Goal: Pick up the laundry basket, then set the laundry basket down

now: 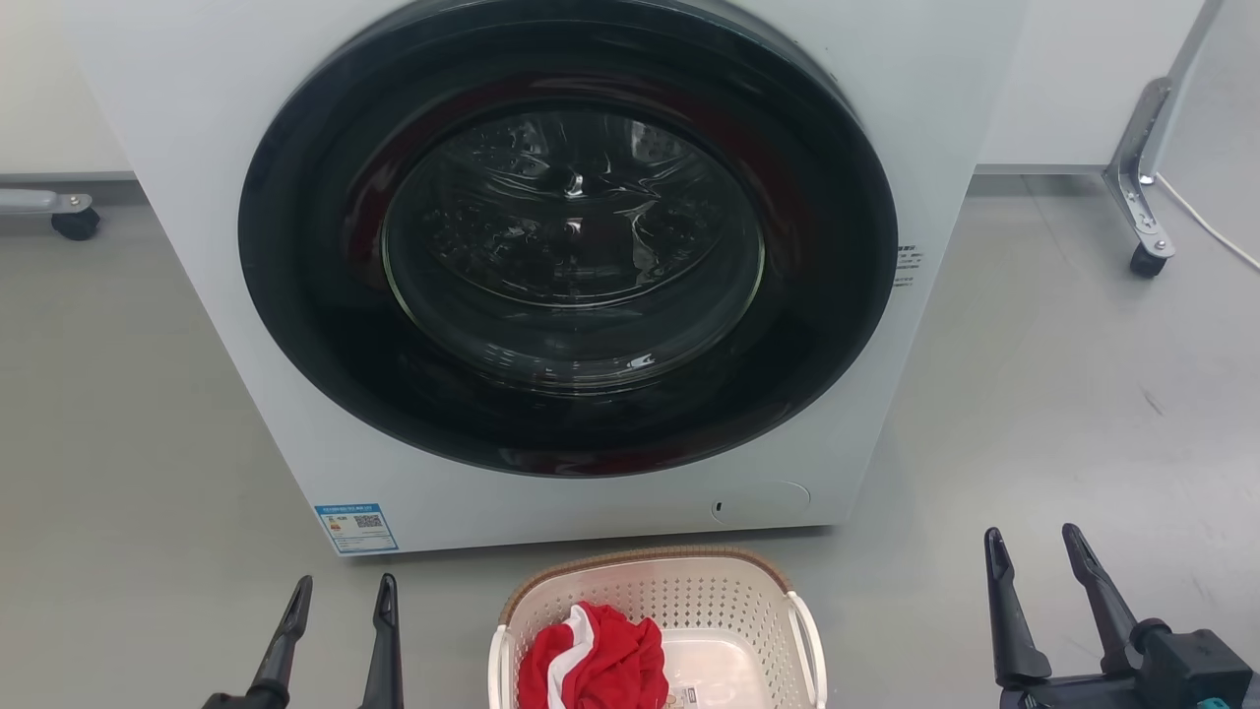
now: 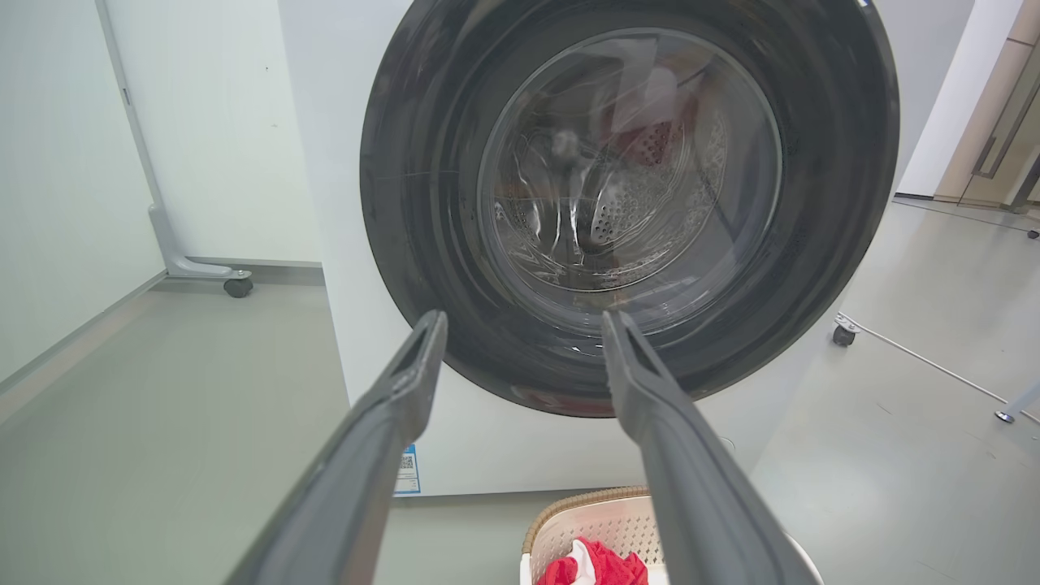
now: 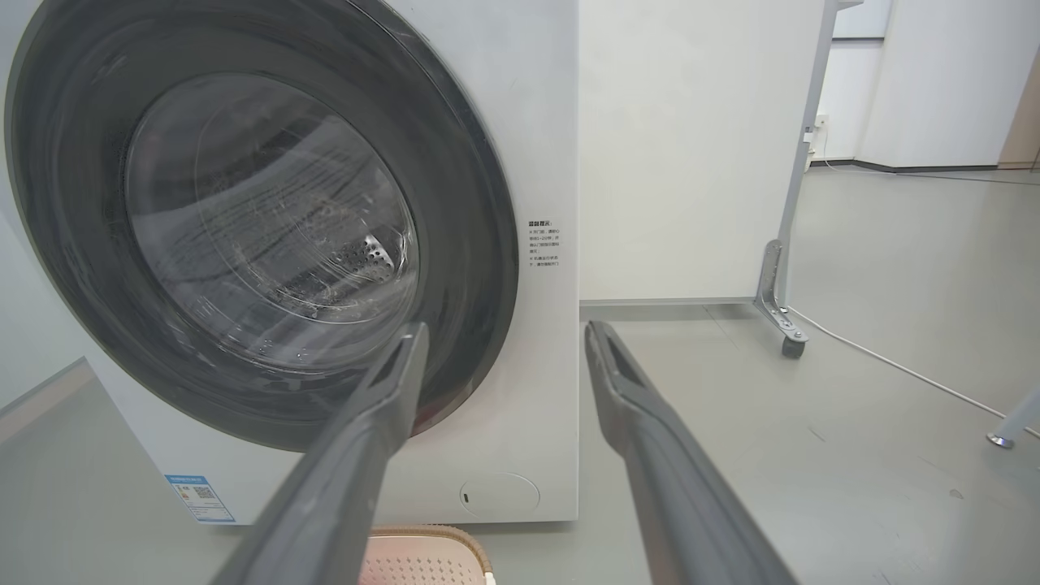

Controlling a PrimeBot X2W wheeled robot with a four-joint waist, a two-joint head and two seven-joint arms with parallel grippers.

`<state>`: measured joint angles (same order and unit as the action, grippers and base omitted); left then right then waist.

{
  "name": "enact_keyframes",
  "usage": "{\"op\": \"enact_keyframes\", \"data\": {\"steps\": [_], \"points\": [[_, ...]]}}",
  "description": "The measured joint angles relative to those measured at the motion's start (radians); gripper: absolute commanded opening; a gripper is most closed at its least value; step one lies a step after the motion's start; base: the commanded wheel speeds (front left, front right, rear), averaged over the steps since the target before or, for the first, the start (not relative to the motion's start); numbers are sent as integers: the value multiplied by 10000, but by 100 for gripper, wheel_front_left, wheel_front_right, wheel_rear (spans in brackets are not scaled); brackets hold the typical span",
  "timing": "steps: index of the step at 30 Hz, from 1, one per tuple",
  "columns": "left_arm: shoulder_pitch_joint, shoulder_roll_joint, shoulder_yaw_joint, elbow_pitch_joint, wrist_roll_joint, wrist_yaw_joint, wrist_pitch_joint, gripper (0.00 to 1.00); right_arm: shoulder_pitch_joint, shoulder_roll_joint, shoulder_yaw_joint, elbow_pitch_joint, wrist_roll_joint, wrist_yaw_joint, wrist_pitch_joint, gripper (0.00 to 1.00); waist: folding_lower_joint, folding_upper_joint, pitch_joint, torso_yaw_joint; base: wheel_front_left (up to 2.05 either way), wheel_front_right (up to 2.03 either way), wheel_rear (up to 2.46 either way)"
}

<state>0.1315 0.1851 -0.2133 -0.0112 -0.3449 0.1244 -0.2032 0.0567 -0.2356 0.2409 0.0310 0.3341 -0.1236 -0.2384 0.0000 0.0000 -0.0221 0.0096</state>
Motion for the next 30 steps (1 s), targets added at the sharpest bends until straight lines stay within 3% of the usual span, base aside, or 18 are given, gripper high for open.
{"op": "enact_keyframes", "data": {"steps": [2,3,15,30], "points": [[8,-23,36,-46,38,0,54,100,39,17,-23,-27,-2,-8,6,100,0,0,6,0,0,0,0],[15,-40,59,-56,56,0,96,0,55,29,-35,-33,-2,-8,10,0,0,0,9,1,0,0,0],[150,-228,188,504,-479,-155,267,0,260,318,-199,485,583,121,211,0,0,0,34,-7,0,0,0],[-86,-405,696,897,-2694,-546,786,0,46,585,-805,828,2696,514,819,0,0,0,70,-22,0,0,0]]}}
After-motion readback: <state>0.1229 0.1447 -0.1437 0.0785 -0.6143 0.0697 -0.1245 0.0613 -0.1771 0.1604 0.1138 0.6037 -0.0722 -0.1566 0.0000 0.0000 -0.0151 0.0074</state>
